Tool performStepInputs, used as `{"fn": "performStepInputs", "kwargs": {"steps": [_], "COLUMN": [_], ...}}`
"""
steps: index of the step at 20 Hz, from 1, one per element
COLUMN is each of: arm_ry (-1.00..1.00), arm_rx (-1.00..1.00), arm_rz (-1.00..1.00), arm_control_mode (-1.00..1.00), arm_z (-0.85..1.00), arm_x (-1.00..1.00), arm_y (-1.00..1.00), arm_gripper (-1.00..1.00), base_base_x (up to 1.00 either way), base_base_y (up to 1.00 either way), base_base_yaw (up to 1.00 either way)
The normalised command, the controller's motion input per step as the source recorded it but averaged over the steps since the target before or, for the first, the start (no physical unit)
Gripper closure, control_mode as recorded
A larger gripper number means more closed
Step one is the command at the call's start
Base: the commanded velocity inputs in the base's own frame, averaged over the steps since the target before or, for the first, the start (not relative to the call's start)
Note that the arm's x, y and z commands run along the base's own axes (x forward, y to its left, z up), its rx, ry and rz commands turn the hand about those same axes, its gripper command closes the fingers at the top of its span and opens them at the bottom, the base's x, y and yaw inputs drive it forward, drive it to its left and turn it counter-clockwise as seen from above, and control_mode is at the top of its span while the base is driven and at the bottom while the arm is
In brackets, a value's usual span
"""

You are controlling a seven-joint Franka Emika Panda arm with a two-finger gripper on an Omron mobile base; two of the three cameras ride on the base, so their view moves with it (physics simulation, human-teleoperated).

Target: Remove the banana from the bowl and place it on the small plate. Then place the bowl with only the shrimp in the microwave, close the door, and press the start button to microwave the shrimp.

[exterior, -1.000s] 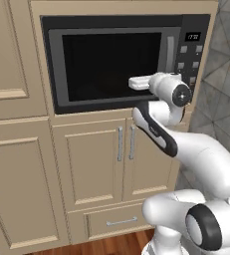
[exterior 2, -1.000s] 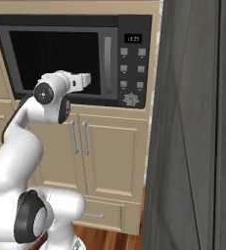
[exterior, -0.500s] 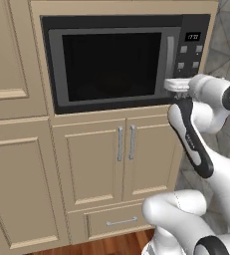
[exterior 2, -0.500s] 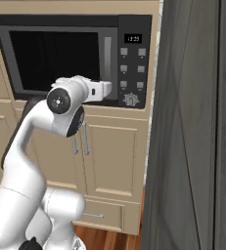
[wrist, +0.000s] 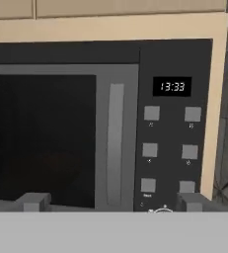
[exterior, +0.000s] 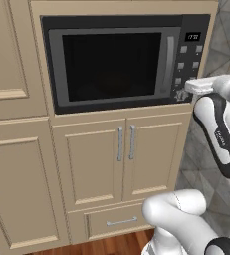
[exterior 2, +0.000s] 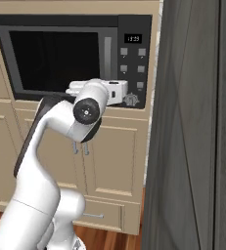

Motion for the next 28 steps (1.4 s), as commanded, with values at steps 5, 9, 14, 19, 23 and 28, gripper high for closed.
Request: {"fn": "performStepInputs", "kwargs": {"steps": [5, 9, 14, 19, 23, 28], "arm_ry": [-0.14, 0.10, 0.05, -0.07, -0.11, -0.05], "arm_rx": [-0.21, -0.33, -0.19, -0.09, -0.07, -0.05], "arm_rz": [0.04, 0.07, 0.14, 0.07, 0.10, 0.11], "arm_control_mode": [-1.00, -1.00, -1.00, -1.00, -1.00, -1.00], "arm_z": [-0.25, -0.38, -0.17, -0.09, -0.07, -0.13], "arm_x": [-0.02, 0.14, 0.16, 0.33, 0.36, 0.30], "arm_y": [-0.22, 0.03, -0.03, -0.01, 0.00, 0.00], "arm_gripper": [-1.00, -1.00, -1.00, -1.00, -1.00, -1.00], "base_base_x": [0.00, 0.00, 0.00, 0.00, 0.00, 0.00], "base_base_y": [0.00, 0.00, 0.00, 0.00, 0.00, 0.00], "base_base_yaw": [0.00, 0.00, 0.00, 0.00, 0.00, 0.00]}}
